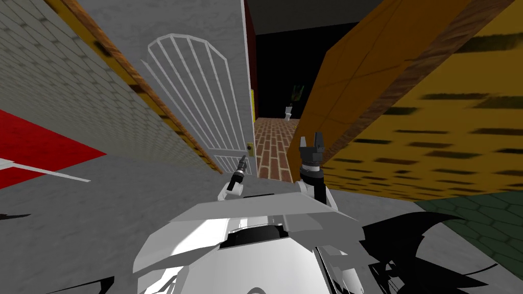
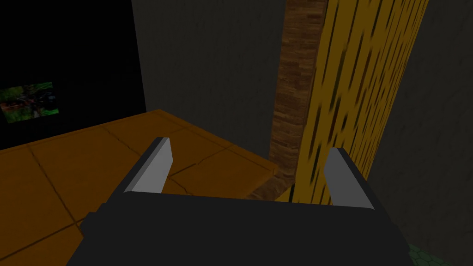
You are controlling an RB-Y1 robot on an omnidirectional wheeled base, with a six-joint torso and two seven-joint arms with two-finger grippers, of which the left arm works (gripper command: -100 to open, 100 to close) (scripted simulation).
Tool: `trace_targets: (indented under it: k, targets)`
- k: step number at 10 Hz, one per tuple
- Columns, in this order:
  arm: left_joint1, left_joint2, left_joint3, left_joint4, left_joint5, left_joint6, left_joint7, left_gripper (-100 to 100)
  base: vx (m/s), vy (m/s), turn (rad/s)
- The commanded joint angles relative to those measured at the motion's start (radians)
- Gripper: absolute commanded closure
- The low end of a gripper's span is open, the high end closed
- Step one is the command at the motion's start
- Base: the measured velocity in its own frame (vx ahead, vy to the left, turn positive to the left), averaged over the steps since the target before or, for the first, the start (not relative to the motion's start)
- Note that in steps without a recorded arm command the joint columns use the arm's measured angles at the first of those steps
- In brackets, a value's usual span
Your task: Push the door open
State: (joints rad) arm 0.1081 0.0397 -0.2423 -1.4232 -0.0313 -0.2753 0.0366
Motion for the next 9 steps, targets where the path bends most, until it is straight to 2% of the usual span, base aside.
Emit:
trace_targets:
  k: [1,2,3,5,9]
  targets:
    - [-0.010,-0.005,-0.006,0.024,0.003,0.002,0.002,-100,0.062,0.198,-0.078]
    - [-0.007,-0.001,-0.003,0.015,0.002,0.001,0.002,-100,0.028,0.092,-0.023]
    - [-0.014,0.006,0.001,0.025,0.003,0.000,0.002,-100,0.120,0.000,-0.024]
    - [-0.022,0.010,0.007,0.036,0.005,-0.003,0.002,-100,0.202,-0.065,-0.021]
    - [-0.041,0.002,0.021,0.061,0.007,-0.009,0.001,-100,0.208,-0.038,-0.023]
